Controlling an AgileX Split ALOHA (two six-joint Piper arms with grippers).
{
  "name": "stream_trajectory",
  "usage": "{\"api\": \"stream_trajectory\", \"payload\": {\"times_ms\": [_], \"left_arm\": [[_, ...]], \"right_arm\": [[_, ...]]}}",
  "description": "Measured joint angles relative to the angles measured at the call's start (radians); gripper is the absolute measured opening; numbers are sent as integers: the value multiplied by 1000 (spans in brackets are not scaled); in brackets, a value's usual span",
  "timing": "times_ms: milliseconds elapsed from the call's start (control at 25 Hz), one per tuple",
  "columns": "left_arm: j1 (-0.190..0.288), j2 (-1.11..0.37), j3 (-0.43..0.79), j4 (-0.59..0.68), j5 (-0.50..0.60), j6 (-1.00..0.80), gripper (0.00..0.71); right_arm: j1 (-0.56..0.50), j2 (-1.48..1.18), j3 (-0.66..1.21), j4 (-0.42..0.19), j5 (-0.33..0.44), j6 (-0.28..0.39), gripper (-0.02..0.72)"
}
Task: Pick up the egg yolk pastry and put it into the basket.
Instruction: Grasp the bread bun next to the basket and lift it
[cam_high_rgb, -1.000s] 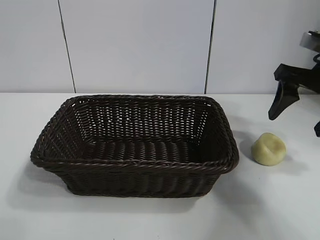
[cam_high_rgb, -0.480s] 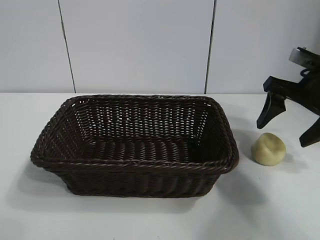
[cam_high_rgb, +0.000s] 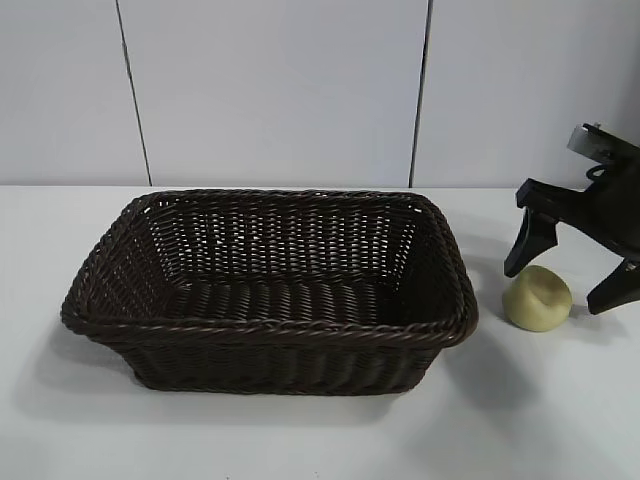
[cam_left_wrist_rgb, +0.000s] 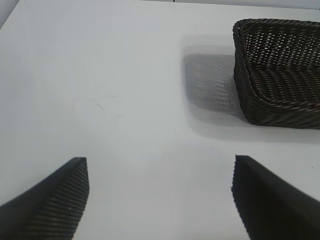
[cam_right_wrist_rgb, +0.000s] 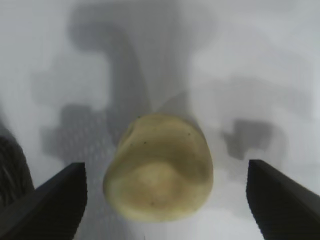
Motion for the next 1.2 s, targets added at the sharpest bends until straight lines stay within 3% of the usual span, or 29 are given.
{"api": "stream_trajectory", "payload": {"times_ms": [120, 360, 440, 600, 680, 1200], "left_arm": [[0, 0, 0, 0, 0, 0, 571], [0, 0, 0, 0, 0, 0, 571], [0, 0, 0, 0, 0, 0, 571], [0, 0, 0, 0, 0, 0, 571], [0, 0, 0, 0, 0, 0, 571], [0, 0, 0, 0, 0, 0, 571]], "right_arm": [[0, 1, -1, 1, -2, 14, 492], [0, 5, -1, 3, -2, 19, 455], [0, 13, -1, 4, -2, 20, 408], [0, 18, -1, 4, 4, 21, 147], [0, 18, -2, 4, 13, 16, 65], [0, -269, -2, -1, 161, -13, 26]]}}
